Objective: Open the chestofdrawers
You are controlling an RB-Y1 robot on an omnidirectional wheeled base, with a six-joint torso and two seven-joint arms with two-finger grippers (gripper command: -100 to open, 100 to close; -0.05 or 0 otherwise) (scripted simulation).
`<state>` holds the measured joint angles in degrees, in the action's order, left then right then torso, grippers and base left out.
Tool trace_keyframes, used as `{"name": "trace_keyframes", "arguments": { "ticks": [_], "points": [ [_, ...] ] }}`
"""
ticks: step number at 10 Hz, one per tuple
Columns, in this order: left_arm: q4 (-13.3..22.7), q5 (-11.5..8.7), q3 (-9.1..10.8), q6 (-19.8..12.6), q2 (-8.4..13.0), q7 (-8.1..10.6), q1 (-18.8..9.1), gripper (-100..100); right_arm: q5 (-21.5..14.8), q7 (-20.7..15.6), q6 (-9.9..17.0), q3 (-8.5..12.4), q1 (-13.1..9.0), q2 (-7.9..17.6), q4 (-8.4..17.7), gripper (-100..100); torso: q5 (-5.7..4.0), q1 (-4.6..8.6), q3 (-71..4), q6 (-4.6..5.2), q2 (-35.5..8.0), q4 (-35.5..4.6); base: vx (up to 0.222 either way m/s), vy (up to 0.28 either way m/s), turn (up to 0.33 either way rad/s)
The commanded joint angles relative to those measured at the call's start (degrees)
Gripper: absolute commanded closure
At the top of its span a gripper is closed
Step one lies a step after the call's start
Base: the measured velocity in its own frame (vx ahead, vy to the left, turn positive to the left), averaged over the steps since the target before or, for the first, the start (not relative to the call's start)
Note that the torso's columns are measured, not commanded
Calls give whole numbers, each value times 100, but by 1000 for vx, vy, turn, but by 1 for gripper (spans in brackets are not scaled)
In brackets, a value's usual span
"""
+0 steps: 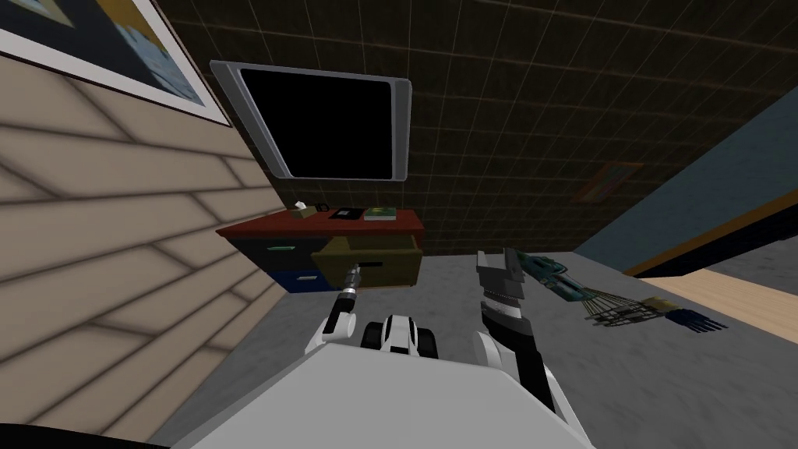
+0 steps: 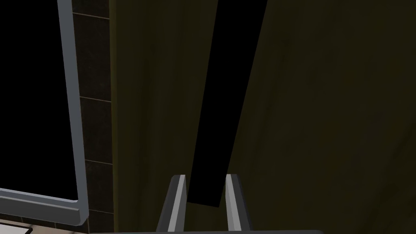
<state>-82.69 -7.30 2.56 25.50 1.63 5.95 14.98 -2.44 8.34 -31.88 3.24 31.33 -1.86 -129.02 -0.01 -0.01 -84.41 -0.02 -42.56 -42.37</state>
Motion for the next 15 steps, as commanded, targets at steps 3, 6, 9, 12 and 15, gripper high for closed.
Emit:
{"name": "trace_keyframes", "arguments": {
  "ticks": [3,6,9,12,15],
  "points": [
    [-603,-36,64,-667,53,2,-61,-100,0,0,-1,1,4,0,0,0,-5,4,-43,5,70,12,1,-17,21],
    [-965,-57,103,-1067,85,3,-98,-100,0,0,-1,1,3,0,0,0,-1,3,-7,3,12,2,-12,-15,13],
    [-1206,-72,129,-1334,107,4,-122,-100,0,0,0,1,3,0,0,0,-21,20,5,2,-10,-29,-26,-12,12],
    [-1052,-63,129,-1379,85,-13,-109,0,0,0,0,1,3,0,0,0,-13,15,-5,1,6,-13,0,0,0],
    [-1032,-63,128,-1397,84,-14,-94,0,0,0,-1,1,3,1,0,0,-4,6,-13,2,21,2,0,0,0]
  ]
}}
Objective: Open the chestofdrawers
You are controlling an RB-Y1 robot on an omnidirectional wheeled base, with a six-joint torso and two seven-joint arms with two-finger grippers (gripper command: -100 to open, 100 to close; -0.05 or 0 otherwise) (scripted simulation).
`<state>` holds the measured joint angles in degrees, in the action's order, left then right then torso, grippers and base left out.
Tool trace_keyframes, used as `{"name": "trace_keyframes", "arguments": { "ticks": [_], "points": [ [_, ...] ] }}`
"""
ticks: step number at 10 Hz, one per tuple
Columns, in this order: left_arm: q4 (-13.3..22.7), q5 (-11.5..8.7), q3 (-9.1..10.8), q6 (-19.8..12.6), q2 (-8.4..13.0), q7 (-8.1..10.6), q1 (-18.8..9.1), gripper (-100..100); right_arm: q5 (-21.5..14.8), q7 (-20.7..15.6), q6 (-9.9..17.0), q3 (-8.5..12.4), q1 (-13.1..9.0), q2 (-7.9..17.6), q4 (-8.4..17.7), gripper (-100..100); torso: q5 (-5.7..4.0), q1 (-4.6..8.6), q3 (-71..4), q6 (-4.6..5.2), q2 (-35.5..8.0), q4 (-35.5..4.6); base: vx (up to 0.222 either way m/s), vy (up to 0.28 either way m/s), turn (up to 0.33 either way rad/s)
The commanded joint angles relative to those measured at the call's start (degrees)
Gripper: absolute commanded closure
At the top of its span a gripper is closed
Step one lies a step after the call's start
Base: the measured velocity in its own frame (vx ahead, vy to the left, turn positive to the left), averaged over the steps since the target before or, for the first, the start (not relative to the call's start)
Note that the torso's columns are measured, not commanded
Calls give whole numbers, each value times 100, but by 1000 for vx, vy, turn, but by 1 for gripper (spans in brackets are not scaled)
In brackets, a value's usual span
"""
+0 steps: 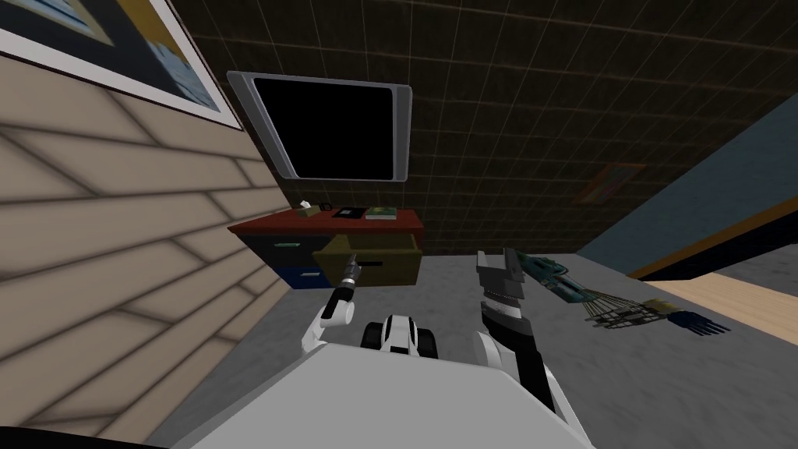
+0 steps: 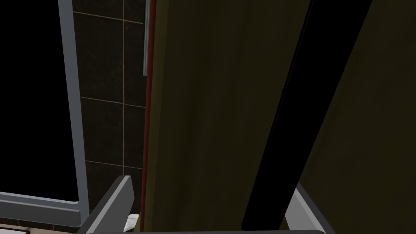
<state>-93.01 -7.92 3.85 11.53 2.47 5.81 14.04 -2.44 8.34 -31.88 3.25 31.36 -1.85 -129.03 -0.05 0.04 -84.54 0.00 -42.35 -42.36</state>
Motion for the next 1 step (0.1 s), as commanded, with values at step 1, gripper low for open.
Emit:
{"name": "trace_keyframes", "arguments": {
  "ticks": [1],
  "points": [
    [3,0,0,-3,0,0,2,0,0,0,0,0,0,0,0,0,1,-1,-1,0,2,2,0,0,0]
  ]
}}
